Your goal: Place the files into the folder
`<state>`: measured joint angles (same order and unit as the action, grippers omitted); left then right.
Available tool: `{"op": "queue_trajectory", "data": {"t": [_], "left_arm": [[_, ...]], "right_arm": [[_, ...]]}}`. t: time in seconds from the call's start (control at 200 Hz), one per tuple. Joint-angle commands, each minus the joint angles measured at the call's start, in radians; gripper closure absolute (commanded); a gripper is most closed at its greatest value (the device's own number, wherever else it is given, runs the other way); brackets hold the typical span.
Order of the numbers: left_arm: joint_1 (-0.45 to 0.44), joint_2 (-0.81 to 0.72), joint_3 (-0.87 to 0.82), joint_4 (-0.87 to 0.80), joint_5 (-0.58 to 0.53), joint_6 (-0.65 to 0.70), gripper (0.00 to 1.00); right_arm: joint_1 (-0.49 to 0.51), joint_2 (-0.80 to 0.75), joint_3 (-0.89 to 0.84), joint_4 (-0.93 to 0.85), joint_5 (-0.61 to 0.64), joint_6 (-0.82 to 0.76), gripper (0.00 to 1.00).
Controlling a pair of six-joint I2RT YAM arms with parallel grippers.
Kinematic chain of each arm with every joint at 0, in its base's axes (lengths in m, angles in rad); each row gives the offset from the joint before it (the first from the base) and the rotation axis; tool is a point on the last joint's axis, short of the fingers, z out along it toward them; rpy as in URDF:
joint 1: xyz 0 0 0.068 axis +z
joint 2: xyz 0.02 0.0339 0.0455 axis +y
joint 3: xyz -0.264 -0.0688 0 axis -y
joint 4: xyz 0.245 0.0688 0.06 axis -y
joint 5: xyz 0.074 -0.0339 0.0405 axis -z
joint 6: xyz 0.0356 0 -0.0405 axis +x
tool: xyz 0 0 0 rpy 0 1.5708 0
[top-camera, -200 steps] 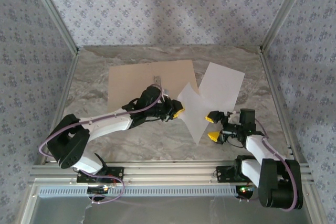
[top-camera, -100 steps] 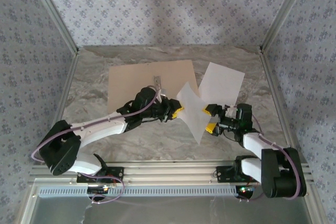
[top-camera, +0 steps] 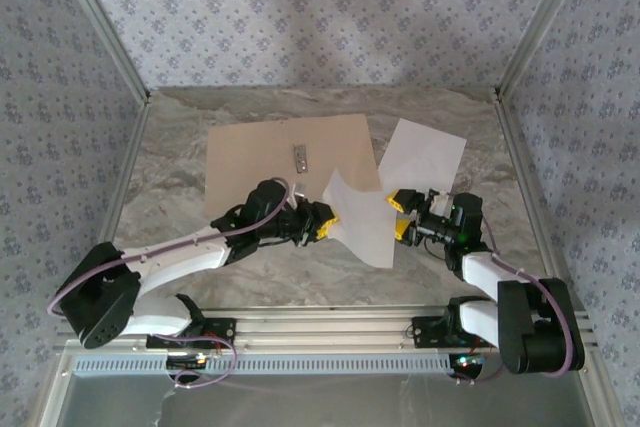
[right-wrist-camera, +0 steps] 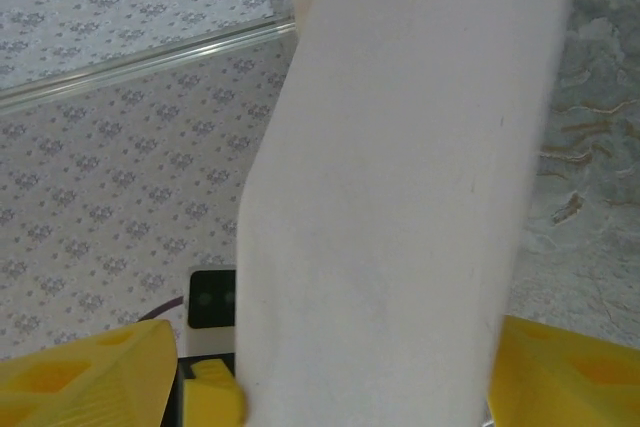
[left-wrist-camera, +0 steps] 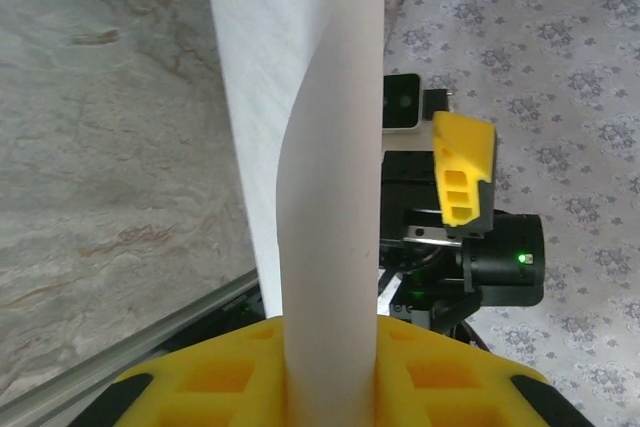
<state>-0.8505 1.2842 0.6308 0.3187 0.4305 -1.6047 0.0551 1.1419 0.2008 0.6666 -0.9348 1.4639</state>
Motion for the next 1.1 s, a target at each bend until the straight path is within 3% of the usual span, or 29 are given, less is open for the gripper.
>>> {"op": "queue_trajectory", "data": {"t": [0.0, 0.37, 0.615, 0.869, 1.099], "left_arm": [[0.005, -0.043, -0.011, 0.045, -0.006, -0.031, 0.76], [0.008, -0.110, -0.062, 0.038, -0.017, -0.007, 0.74], [0.009, -0.134, -0.097, 0.049, -0.023, -0.005, 0.73], [0.010, -0.162, -0.124, 0.056, -0.035, -0.008, 0.73], [0.014, -0.196, -0.133, 0.026, -0.042, 0.000, 0.72]], "right_arm": [[0.008, 0.010, 0.012, 0.039, -0.008, 0.020, 0.25], [0.054, 0.101, 0.018, 0.027, -0.049, -0.006, 0.39], [0.109, 0.157, 0.019, 0.116, -0.034, 0.028, 0.42], [0.136, 0.203, 0.006, 0.206, -0.015, 0.069, 0.51], [0.147, 0.205, 0.002, 0.174, 0.004, 0.045, 0.70]]}}
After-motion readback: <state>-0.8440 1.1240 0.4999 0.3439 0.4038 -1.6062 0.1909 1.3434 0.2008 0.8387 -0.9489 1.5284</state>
